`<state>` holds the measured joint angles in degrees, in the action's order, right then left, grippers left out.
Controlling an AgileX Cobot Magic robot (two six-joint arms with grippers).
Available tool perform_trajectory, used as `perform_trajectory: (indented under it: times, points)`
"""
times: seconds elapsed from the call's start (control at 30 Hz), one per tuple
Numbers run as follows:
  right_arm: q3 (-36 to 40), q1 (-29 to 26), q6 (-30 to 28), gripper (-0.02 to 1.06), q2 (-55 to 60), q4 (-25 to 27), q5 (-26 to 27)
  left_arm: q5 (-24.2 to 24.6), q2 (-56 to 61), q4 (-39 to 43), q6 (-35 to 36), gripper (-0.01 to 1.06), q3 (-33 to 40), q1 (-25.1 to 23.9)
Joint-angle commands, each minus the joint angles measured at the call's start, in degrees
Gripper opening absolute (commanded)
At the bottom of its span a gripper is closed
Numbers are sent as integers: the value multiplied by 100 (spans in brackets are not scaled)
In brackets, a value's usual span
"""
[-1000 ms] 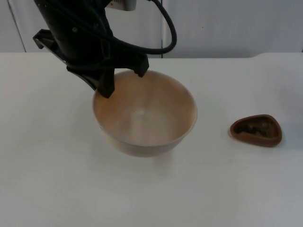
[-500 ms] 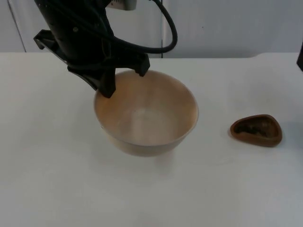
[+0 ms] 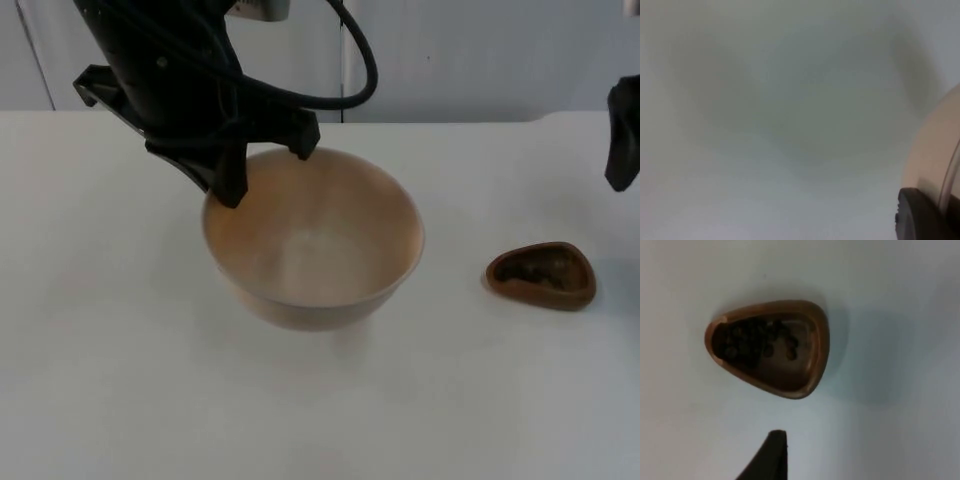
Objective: Pick up the bowl with the left hand and pour the coffee beans from the cup into the bowl with the right hand.
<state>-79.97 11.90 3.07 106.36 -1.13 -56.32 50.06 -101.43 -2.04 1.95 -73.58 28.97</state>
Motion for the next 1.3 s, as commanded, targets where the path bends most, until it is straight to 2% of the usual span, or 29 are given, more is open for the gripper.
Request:
perform_trajectory:
  times: [0.0, 0.17, 0.3, 0.67, 1.03, 1.17, 1.27]
  points:
    - [-62, 14, 51, 102, 108, -61, 94, -78, 83, -88, 52, 0, -42, 32]
    - [-237, 78, 189, 101, 446, -106, 72, -103, 83, -97, 52, 0, -42, 32]
    - [-462, 303, 559, 100, 701, -589, 48, -105, 83, -155, 52, 0, -42, 32]
    - [-529, 305, 651, 98, 1139, -541, 47, -83, 83, -181, 52, 0, -42, 32]
    - [-510, 202, 636, 95, 1401, -434, 516, -70, 83, -184, 52, 0, -42, 32]
    - [-288, 202, 648, 94, 1469, -348, 1111, -83, 83, -194, 52, 0, -42, 32]
    - [-222, 202, 658, 93, 1469, -348, 1232, -83, 83, -194, 52, 0, -42, 32]
